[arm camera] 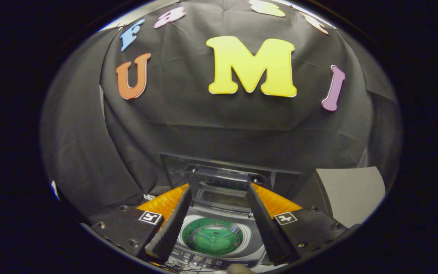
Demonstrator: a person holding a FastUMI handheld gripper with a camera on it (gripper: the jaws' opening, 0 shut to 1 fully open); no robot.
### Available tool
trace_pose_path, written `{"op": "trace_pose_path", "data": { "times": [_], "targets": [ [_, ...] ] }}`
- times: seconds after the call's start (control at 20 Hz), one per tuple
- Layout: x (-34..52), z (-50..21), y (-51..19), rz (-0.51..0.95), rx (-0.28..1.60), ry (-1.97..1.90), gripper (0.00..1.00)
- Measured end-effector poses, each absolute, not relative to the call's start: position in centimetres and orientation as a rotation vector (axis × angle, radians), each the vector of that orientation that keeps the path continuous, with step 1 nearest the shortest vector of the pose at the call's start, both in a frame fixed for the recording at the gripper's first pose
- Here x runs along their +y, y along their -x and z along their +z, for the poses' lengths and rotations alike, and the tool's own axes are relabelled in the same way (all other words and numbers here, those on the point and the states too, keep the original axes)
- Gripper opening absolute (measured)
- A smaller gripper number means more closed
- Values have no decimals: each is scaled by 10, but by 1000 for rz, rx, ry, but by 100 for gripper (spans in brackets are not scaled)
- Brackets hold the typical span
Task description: Put the clothes into the washing machine and then close the washing machine lid.
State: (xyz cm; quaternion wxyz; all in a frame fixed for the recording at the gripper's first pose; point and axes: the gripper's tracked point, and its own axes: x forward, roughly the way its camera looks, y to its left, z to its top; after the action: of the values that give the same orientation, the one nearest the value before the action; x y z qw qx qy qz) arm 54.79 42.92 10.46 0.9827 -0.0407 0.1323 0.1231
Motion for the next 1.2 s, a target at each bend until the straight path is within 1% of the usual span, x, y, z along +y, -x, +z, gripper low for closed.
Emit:
{"op": "trace_pose_path", "data": {
  "times": [0.25, 0.6, 0.85, 1.1, 1.2],
  "targets": [
    [435, 127, -576, 219, 253, 47, 93],
    [437, 141, -645, 144, 279, 25, 93],
    [443, 120, -683, 107, 352, 37, 93],
    [443, 95, -698, 70, 430, 39, 93],
    [444, 89, -702, 78, 437, 24, 93]
  ]
}}
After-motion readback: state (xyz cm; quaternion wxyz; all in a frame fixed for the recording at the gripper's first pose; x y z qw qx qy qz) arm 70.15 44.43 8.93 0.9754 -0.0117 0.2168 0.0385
